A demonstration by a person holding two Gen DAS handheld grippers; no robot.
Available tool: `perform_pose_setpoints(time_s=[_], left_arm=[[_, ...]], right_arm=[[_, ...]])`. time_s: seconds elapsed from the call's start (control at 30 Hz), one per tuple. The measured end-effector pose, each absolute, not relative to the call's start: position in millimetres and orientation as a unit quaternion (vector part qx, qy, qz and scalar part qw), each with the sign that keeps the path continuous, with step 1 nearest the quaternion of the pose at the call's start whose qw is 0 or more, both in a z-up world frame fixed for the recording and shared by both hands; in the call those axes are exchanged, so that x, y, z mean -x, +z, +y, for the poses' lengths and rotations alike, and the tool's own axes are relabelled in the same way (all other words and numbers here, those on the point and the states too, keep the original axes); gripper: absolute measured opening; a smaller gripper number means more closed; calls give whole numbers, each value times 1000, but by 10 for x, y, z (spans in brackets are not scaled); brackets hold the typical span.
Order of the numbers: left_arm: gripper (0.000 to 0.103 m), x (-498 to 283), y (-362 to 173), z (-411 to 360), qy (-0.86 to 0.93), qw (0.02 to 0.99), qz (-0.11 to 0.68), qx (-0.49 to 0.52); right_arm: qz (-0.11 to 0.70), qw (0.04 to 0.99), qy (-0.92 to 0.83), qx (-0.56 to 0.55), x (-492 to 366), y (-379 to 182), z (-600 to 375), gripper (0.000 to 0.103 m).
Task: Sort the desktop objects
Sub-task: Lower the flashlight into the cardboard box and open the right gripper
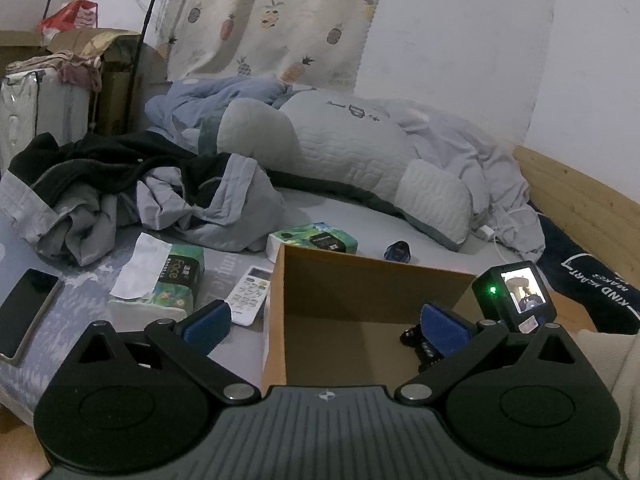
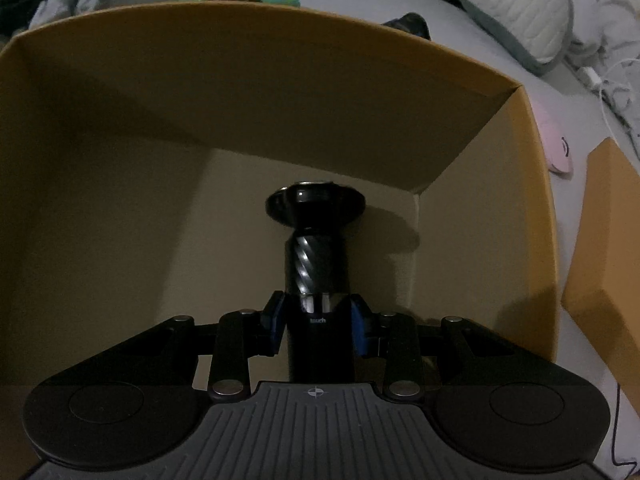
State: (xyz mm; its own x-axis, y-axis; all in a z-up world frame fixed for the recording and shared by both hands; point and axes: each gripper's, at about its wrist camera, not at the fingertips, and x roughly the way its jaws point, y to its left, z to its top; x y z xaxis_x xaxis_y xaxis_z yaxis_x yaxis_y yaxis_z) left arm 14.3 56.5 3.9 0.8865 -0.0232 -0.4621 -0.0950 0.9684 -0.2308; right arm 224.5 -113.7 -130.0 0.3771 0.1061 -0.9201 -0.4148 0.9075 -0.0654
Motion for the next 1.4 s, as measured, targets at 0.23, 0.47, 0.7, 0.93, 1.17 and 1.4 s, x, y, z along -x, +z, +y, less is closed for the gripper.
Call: perform_pose_setpoints(time_s=[0.23,0.47,0.7,0.93,1.17,1.4], left_arm=[[103,-136,38,565,19,963,237,124],[103,-134,43,563,20,963,238,123],[103,-142,41,564,19,964,236,122],[103,-130,53,569,19,965,233,120],[103,-114,79,564,22,966,229,118],[103,-107,88,553,23,967,228,115]], right_arm=[[536,817,157,143,-2258,-1305,-1156,37],[538,815,161,144,-2244,-1298,-1165,37],[520,826,168,139,-2169,-1127,-1196,52],[491,836,198,141,-2015,-870,-1176,77],[454,850,214,158,-1822,-566,-1135,89],[416,867,232,147,-1629,-216,-1231,103]])
